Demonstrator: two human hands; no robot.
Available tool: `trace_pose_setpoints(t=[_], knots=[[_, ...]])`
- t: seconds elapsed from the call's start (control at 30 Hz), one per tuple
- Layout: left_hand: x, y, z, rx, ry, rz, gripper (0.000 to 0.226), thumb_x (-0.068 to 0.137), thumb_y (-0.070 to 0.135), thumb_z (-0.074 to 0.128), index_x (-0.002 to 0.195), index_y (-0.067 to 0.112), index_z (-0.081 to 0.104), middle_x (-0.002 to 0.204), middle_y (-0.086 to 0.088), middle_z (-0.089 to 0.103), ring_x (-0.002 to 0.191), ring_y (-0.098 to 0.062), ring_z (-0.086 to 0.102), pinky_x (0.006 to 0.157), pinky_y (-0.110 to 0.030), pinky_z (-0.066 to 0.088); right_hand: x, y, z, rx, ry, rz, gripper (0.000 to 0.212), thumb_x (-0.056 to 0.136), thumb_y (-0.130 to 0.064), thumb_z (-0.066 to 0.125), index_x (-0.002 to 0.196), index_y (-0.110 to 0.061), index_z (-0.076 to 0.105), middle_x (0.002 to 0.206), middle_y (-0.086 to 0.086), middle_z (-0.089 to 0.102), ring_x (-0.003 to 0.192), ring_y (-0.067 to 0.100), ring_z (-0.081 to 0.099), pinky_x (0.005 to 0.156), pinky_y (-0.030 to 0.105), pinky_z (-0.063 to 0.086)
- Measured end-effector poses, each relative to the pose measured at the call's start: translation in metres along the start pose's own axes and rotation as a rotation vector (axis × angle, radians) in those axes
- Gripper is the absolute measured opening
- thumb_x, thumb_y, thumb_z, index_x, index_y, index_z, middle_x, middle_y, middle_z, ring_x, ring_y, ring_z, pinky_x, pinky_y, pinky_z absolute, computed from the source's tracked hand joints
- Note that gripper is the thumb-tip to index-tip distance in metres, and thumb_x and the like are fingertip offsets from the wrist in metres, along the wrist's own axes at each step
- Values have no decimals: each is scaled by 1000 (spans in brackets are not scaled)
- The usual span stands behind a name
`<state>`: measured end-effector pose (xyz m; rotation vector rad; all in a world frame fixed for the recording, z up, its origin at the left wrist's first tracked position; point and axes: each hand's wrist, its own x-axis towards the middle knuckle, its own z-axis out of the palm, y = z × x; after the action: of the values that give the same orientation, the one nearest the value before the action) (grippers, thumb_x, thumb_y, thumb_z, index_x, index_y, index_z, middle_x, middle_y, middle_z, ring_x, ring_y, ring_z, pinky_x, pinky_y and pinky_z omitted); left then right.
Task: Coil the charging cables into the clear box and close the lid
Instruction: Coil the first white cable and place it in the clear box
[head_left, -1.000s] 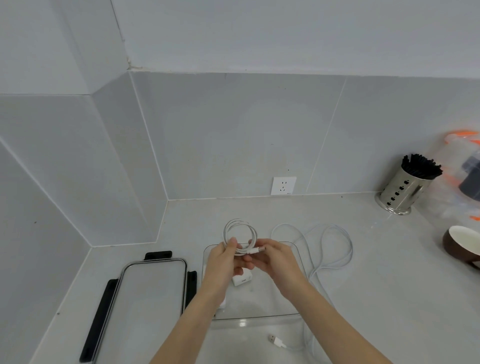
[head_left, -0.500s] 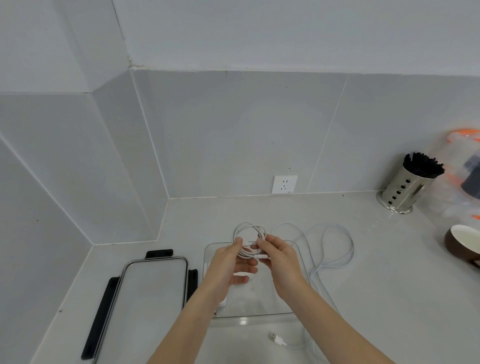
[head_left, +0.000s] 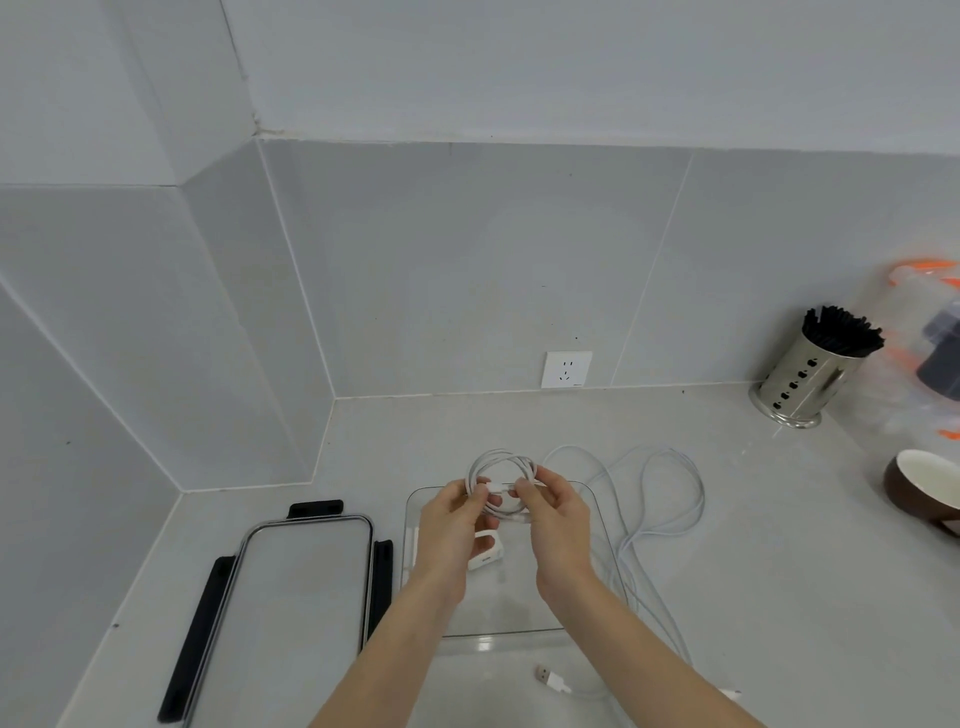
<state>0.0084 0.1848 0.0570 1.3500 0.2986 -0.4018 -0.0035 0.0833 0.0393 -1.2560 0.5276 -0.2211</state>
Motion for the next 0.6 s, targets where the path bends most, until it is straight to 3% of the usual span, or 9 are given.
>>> trace_pose_setpoints(t=[0.07, 0.17, 0.27, 0.4, 0.6], knots=[[1, 1, -1, -8, -51, -49, 17, 93, 16, 51, 81, 12, 62, 74, 1, 66, 52, -8, 52, 49, -20, 43, 1, -1, 0, 19, 10, 14, 15, 89, -4, 55, 97, -16, 58, 77, 0, 63, 69, 7, 60, 53, 3, 44], [7, 2, -7, -58, -122, -152, 16, 92, 16, 51, 83, 9, 63, 65, 2, 67, 53, -10, 53, 45, -21, 43, 6, -1, -2, 56, -41, 104, 18, 88, -8, 57, 106, -9, 60, 82, 6, 63, 77, 16, 60, 70, 20, 48], [10, 0, -12, -106, -154, -186, 16, 91, 12, 52, 82, 5, 62, 58, 1, 66, 48, -9, 57, 44, -20, 47, 9, -3, -9, 57, -144, 200, 14, 88, -9, 58, 100, -7, 65, 79, 8, 63, 75, 19, 59, 71, 25, 47], [9, -4, -11, -163, -108, -148, 17, 91, 8, 51, 79, 3, 61, 56, -2, 68, 45, -8, 62, 47, -18, 53, 9, -10, -15, -97, -246, 251, 13, 83, -12, 62, 92, -13, 71, 68, -2, 62, 70, 12, 56, 72, 24, 40], [10, -10, -5, 119, 21, 33, 19, 92, 14, 51, 76, 8, 60, 75, -3, 70, 41, 0, 56, 49, -18, 40, 9, -15, -17, -321, -250, 254, 10, 78, -9, 62, 83, -15, 68, 67, -9, 71, 71, 12, 50, 65, 23, 43]])
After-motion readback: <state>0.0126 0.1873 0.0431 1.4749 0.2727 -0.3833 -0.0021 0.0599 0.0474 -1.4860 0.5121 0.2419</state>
